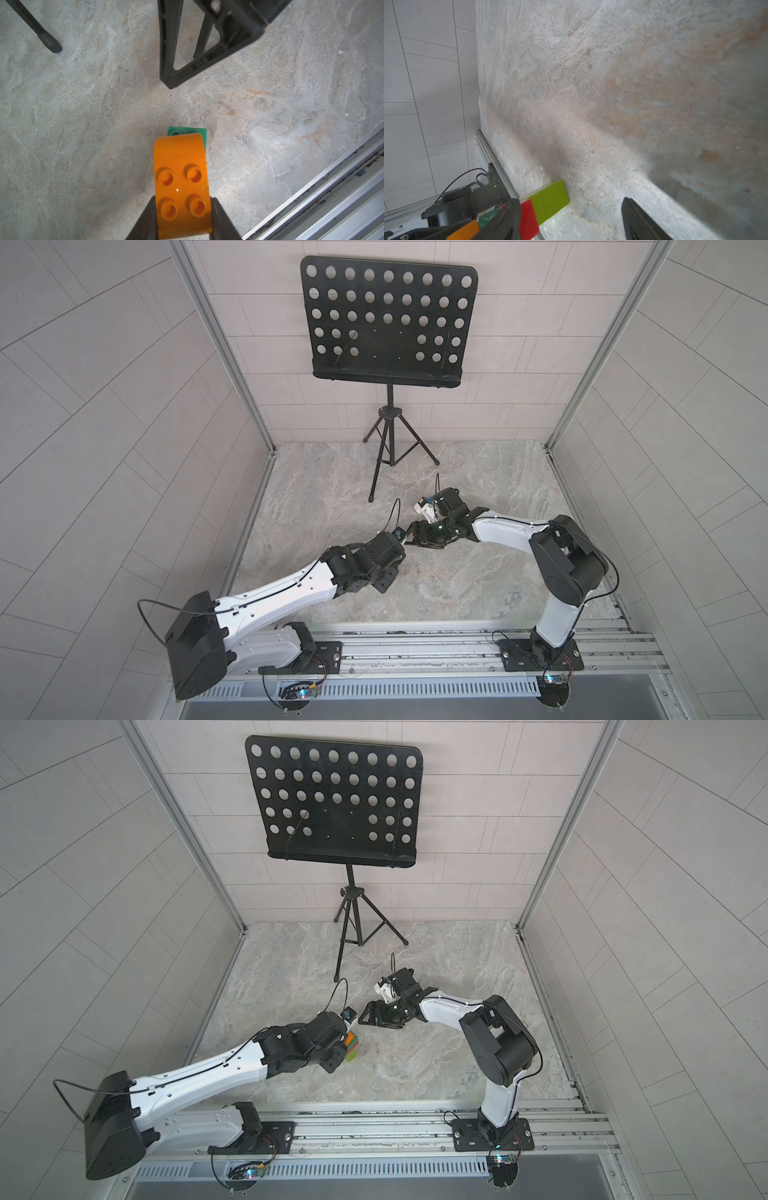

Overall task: Assemble an ice cream with lego
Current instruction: Assemble the lego brick with the lego brick.

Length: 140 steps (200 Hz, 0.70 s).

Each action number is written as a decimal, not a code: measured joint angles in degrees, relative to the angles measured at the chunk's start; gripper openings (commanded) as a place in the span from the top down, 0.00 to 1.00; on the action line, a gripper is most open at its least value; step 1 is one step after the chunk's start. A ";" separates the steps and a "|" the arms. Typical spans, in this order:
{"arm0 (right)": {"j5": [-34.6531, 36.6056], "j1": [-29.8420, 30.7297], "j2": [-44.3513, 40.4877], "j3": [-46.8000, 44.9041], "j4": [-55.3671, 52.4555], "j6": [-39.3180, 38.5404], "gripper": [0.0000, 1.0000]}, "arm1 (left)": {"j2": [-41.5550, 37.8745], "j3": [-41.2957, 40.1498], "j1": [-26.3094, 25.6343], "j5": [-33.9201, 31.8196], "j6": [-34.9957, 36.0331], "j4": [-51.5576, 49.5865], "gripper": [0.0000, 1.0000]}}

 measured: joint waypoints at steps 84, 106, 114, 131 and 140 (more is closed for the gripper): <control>-2.12 0.33 0.00 0.09 0.90 -0.15 0.18 | -0.87 -1.20 0.00 -0.79 1.53 1.38 0.96; -2.56 0.35 0.00 0.09 1.36 -0.15 0.18 | -1.92 -2.10 0.00 -1.20 2.03 1.70 0.96; -2.58 0.37 0.00 0.09 1.49 -0.15 0.18 | -2.36 -2.40 0.00 -1.25 2.23 1.73 0.96; -2.69 0.44 0.00 0.09 1.73 -0.15 0.18 | -3.10 -2.93 0.00 -1.22 2.67 1.70 0.96; -2.73 0.44 0.00 0.09 1.81 -0.15 0.18 | -3.23 -2.95 0.00 -1.20 2.93 1.75 0.95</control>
